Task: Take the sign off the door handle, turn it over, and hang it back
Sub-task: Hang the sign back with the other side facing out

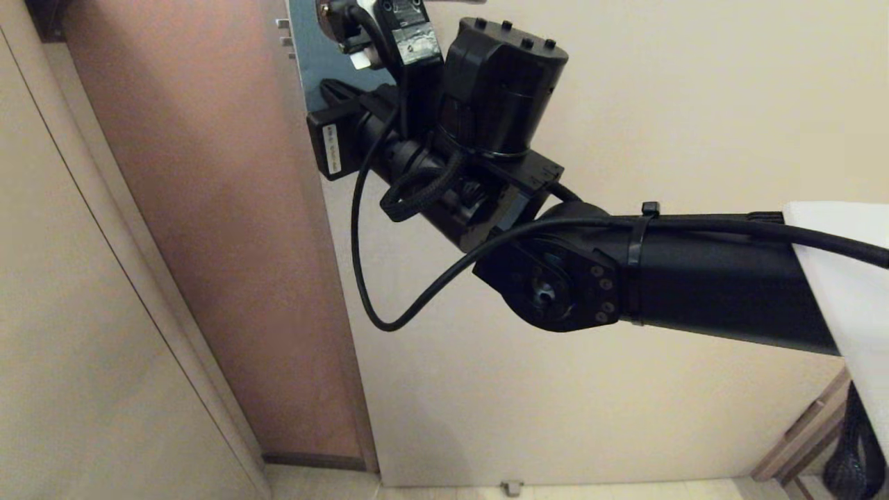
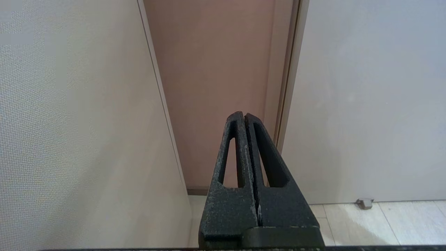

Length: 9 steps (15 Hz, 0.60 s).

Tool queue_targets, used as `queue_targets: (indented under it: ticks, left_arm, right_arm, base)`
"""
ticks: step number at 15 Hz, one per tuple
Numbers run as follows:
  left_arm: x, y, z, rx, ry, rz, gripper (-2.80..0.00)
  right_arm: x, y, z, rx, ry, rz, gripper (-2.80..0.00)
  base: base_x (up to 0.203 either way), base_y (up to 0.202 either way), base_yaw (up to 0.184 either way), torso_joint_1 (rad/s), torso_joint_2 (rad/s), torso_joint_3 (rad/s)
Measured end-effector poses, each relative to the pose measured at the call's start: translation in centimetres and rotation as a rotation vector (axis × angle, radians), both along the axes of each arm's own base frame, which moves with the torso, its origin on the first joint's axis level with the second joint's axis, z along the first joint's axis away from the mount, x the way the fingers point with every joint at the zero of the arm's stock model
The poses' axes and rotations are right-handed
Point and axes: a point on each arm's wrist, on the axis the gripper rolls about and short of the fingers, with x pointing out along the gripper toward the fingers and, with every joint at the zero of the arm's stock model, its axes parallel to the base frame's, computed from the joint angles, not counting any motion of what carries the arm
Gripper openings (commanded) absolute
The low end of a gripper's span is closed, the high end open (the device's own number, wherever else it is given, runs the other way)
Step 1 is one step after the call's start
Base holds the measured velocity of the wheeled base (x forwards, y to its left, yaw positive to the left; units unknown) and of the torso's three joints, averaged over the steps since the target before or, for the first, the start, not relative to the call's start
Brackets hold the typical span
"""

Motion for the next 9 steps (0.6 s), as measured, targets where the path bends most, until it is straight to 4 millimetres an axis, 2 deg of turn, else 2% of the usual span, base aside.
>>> queue_targets:
  ticks: [9]
  left_arm:
    - [0.0, 0.0, 0.0, 0.0, 0.0, 0.0, -2.8]
  right_arm:
    - [3.0, -0.4, -2.4, -0.034, 0.009, -0.058, -2.8]
  base:
    - [0.0, 0.0, 0.0, 0.0, 0.0, 0.0]
